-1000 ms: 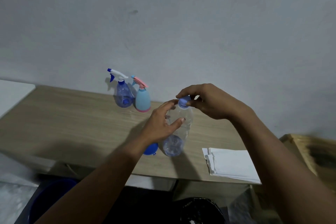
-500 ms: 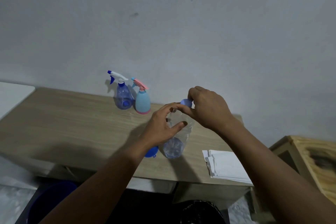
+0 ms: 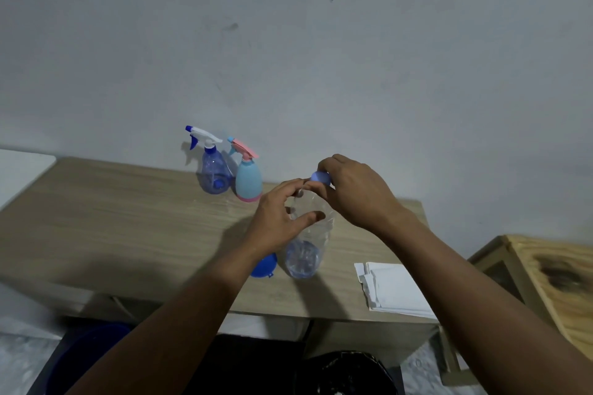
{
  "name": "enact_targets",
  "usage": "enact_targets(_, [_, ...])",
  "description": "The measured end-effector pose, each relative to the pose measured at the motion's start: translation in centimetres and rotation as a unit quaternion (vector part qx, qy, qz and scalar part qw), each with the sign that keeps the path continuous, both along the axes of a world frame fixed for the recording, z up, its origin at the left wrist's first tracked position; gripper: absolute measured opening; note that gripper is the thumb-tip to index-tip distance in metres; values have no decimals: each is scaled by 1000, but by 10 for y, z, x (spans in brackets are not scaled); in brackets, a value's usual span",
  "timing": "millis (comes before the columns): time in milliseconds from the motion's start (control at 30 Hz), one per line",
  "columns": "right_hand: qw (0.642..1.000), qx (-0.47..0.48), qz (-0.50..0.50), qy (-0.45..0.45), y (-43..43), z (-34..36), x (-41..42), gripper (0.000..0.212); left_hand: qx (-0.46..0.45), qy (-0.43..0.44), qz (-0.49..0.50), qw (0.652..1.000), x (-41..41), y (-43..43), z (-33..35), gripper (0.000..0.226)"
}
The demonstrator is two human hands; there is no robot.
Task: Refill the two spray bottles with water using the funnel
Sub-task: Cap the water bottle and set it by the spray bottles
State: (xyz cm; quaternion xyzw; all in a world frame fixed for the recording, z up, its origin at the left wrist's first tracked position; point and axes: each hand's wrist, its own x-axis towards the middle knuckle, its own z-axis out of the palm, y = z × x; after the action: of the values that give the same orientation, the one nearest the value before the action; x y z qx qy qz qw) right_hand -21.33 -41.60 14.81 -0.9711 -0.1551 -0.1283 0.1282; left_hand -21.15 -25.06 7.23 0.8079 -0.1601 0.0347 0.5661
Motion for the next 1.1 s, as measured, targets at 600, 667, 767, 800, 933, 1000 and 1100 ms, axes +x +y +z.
enact_targets(600, [873, 481, -72, 25, -12, -92, -34, 40, -89, 46, -4, 995, -17, 13, -40, 82])
enact_targets(667, [884, 450, -86, 91, -13, -131, -48, 60, -114, 66, -4, 991, -14, 13, -44, 82])
enact_targets(767, [901, 391, -71, 173, -4, -166, -56, 86, -129, 71, -5, 989, -11, 11, -45, 82])
enact_targets(800, [897, 398, -76, 175, 1, -173, -54, 90, -129, 69, -8, 989, -11, 11, -45, 82])
enact_targets(933, [877, 444, -122, 139, 13, -186, -41, 82, -65, 29, -16, 997, -5, 26, -52, 80])
enact_targets(1000, [869, 458, -137, 130, 15, -188, -39, 79, -10, -2, 27, 1000, 1, 48, -67, 71])
enact_targets(1100, [856, 479, -146, 131, 16, -194, -38, 86, 116, -32, 117, 986, 10, 81, -106, 69])
